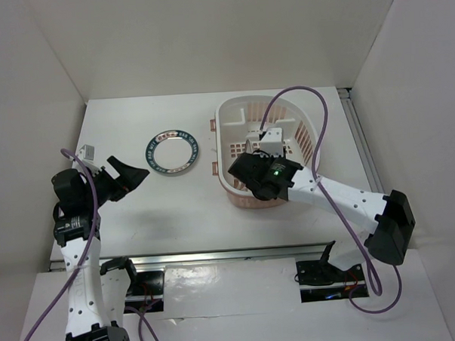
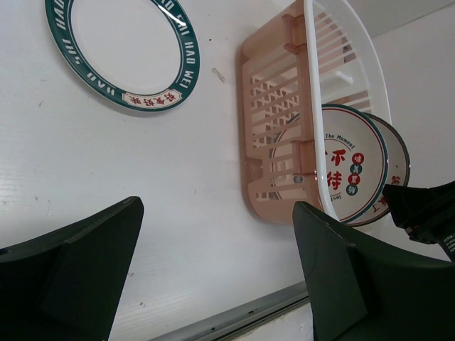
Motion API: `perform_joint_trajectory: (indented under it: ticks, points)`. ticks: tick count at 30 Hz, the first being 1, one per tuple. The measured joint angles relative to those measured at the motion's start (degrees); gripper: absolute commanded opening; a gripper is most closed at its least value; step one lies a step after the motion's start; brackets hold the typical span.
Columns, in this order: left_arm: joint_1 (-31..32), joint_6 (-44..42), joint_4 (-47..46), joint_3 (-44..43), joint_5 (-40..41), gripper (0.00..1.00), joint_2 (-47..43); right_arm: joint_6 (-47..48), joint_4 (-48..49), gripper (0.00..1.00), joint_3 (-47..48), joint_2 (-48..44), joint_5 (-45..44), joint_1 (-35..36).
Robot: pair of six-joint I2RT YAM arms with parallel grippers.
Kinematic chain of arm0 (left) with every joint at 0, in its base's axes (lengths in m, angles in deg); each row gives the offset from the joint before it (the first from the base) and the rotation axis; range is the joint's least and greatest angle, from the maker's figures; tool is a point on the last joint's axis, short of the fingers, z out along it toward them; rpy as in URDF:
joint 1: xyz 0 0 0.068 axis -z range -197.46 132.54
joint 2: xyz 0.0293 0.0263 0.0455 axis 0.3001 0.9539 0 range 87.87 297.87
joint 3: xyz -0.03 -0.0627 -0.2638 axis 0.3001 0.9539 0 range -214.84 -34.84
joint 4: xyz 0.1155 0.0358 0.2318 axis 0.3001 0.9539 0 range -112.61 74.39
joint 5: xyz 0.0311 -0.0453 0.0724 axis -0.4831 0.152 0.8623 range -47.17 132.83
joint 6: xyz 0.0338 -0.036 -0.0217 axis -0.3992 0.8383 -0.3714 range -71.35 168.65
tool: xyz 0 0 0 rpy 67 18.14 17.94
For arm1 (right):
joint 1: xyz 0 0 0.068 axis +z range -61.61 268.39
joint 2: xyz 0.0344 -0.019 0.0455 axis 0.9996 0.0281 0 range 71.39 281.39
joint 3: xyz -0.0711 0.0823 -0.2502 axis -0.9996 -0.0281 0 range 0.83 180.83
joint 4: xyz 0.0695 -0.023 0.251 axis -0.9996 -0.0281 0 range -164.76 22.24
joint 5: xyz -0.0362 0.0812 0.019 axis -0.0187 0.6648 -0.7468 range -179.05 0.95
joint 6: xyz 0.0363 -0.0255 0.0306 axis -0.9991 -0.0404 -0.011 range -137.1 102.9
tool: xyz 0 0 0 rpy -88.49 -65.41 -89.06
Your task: Load the plates into the dish rack
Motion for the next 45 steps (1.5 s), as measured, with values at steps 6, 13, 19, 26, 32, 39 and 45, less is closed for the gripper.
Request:
perform_joint_trajectory:
  ticks: [6,13,19,26,32,39,45]
  points:
    - [0.0,0.0,0.0,0.0,0.0,1.0,0.0,-2.6,-2.1,0.62,0.1,0.5,0.0,0.8]
    - [0.0,0.0,0.0,0.0,0.0,1.0,0.1,-4.9,-4.7,0.7,0.5,0.2,0.0,1.7]
    - [0.0,0.0,0.0,0.0,0.0,1.0,0.3,-7.3,-9.0,0.77,4.5,-1.5,-0.1,4.8]
    - [0.0,0.1,0.0,0.0,1.2,1.0,2.6,-9.5,-13.6,1.0,10.4,-3.2,-0.5,9.8]
    - [0.0,4.0,-2.8,2.6,6.0,1.0,9.2,-5.8,-13.2,1.0,13.4,-4.9,-1.3,14.1]
    - [0.4,16.0,-15.3,16.6,11.1,1.0,21.3,7.8,2.8,1.0,9.3,-12.1,1.9,20.3]
    - [2.2,22.4,-26.1,17.6,15.0,1.0,30.9,15.4,13.6,1.0,6.8,-16.3,6.3,20.4]
